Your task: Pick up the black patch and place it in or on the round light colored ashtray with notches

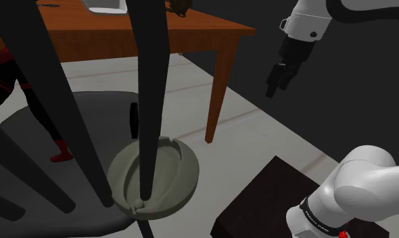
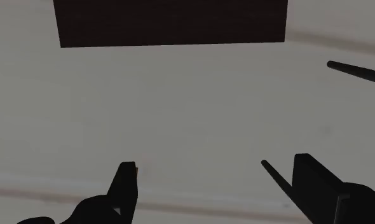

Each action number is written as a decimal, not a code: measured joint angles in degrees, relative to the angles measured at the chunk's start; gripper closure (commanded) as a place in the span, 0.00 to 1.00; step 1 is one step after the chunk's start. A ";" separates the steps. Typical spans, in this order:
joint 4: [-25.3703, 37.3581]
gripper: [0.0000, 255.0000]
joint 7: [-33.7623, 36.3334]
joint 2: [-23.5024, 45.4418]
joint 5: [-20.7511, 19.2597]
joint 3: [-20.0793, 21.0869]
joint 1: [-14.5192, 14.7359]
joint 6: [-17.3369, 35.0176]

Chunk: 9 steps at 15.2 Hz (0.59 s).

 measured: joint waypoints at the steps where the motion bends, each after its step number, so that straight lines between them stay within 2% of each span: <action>1: 0.00 0.00 0.00 0.00 0.00 0.00 0.00 0.00; 9: 4.70 0.00 14.54 6.08 6.00 9.40 0.40 1.69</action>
